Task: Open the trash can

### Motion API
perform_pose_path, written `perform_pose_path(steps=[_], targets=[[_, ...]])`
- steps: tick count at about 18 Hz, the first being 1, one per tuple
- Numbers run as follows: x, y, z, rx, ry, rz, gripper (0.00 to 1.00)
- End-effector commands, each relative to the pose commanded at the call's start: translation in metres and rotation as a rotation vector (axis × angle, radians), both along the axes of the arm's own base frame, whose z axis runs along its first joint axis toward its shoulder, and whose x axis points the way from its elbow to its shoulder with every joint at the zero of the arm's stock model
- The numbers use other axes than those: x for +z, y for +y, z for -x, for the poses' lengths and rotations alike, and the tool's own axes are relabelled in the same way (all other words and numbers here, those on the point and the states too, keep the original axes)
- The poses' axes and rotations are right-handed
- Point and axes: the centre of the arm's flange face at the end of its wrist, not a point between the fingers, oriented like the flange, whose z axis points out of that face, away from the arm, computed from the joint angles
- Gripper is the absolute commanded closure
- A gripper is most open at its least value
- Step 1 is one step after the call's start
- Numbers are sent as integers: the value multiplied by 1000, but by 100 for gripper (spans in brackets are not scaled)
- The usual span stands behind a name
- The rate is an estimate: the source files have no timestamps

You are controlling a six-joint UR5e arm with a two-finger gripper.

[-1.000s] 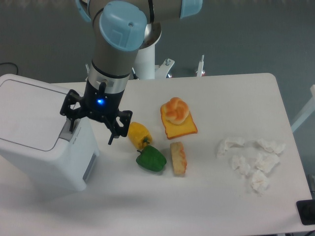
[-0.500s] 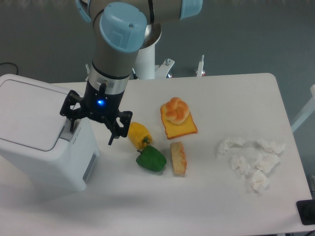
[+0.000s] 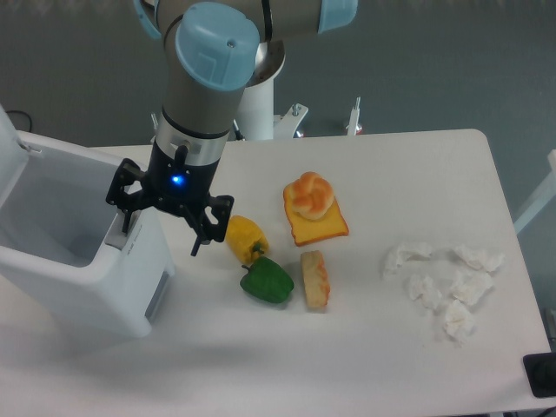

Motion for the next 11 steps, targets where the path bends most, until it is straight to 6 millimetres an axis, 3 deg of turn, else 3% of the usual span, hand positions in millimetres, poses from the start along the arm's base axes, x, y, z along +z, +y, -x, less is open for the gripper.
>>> perform_pose_path(steps=[5, 11], targets=[[-1, -5, 13, -23, 26, -7, 0], [-15, -40, 78, -8, 129, 69, 0]])
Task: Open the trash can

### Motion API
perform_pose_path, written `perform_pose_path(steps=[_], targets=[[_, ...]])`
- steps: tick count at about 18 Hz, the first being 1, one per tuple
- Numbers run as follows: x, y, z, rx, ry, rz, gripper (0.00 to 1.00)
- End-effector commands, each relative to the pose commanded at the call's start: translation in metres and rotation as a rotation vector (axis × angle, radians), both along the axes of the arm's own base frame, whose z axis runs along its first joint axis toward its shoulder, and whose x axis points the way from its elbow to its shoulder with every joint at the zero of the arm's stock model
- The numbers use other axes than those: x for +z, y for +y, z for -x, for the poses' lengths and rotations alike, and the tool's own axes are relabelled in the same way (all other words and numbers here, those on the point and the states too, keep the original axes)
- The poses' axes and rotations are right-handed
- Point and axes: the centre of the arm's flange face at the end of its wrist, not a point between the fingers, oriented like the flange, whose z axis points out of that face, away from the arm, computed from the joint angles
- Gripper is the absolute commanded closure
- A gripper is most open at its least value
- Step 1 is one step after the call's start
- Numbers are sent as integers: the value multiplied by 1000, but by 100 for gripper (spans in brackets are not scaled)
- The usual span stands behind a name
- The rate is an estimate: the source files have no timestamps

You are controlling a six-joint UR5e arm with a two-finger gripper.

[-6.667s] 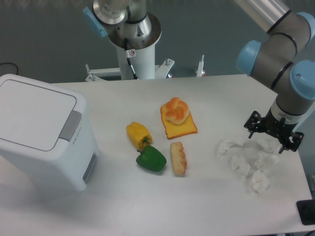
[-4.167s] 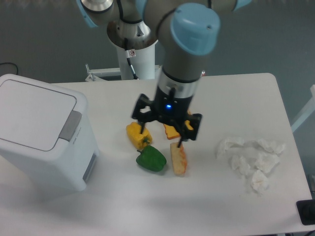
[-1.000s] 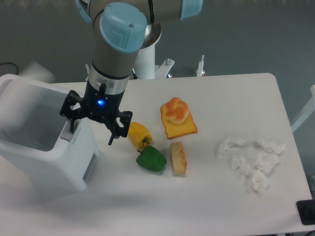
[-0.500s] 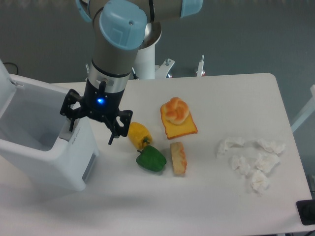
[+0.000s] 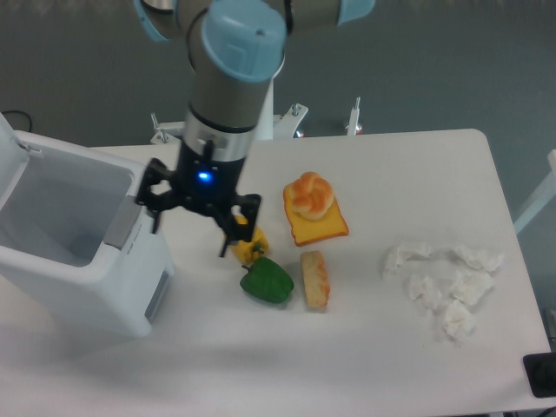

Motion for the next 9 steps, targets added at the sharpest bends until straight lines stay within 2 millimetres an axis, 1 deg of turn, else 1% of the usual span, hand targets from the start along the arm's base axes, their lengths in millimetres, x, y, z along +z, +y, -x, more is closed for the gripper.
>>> perform_pose_path(steps=[2, 5, 6, 7, 9], targets=[[-7, -11, 22, -3, 21, 17, 0], [-18, -19, 39, -57, 82, 79, 0], [-25, -19, 43, -108, 103, 104, 0], [-36, -22, 53, -152, 113, 130, 0], [-57, -39, 82, -199, 126, 179, 0]])
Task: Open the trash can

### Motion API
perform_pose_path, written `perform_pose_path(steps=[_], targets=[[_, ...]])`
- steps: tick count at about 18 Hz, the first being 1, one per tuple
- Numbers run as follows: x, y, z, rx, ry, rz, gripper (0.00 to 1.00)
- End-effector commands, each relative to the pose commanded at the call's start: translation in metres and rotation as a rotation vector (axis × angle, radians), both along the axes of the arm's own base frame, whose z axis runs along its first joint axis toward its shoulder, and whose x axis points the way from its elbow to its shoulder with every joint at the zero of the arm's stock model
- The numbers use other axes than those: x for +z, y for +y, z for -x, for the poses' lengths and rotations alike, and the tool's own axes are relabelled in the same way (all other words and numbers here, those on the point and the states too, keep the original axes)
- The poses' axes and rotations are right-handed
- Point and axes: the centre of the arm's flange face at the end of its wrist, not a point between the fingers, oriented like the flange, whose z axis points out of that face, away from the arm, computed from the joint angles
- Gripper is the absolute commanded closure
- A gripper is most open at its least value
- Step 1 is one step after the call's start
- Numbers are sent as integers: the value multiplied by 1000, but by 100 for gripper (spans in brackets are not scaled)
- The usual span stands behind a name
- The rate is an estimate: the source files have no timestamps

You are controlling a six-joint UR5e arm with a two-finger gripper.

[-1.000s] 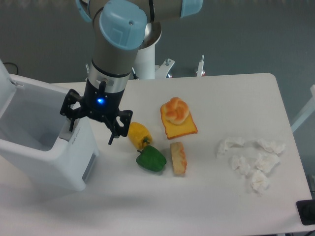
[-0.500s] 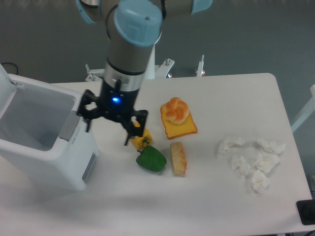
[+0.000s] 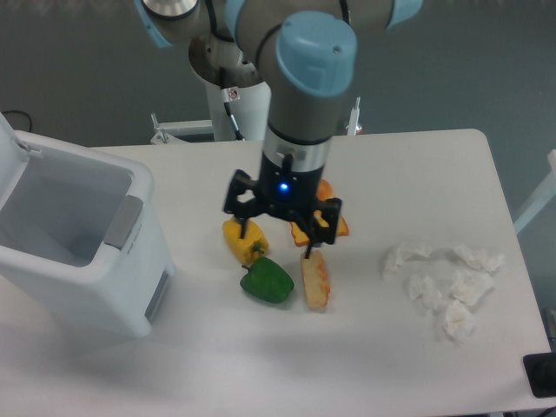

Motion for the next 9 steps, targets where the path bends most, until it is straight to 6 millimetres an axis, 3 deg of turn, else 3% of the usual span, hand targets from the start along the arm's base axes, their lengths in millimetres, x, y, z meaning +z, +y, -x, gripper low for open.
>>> perform_pose_path(steps=[4, 9], targets=[[-14, -28, 47, -62, 14, 22, 0], [-57, -28, 87, -199, 82, 114, 0]])
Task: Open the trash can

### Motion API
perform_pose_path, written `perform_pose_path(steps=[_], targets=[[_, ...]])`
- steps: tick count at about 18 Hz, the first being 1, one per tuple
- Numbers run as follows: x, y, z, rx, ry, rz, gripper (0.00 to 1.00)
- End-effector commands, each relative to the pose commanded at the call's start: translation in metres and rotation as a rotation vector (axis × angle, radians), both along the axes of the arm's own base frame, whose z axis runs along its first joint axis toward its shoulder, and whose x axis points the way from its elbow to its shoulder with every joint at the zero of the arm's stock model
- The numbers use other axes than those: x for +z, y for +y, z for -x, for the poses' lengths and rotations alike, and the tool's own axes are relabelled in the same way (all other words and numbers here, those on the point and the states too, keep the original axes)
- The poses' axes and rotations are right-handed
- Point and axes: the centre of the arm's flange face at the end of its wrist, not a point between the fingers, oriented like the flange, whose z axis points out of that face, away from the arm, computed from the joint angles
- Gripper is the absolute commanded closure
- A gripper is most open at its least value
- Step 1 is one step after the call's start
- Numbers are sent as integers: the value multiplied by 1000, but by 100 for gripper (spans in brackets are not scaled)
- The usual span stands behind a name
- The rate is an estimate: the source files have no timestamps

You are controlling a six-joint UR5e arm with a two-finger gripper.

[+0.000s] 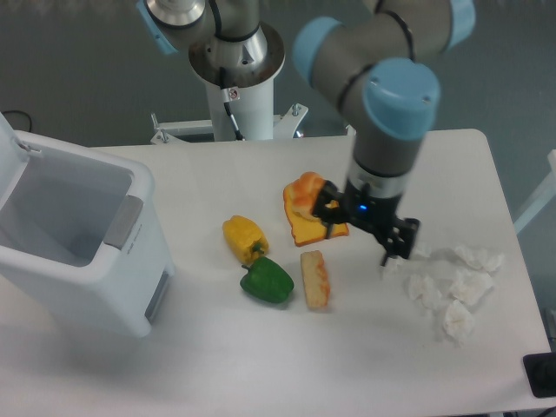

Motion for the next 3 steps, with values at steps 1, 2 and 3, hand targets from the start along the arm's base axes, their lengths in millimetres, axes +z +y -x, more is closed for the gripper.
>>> perform_pose_path(steps=[1, 2, 3], targets=[[-3, 1, 1, -2, 4, 7, 0], [-7, 1, 2, -4, 3, 10, 0], [-6, 2, 3, -4, 4, 7, 0]])
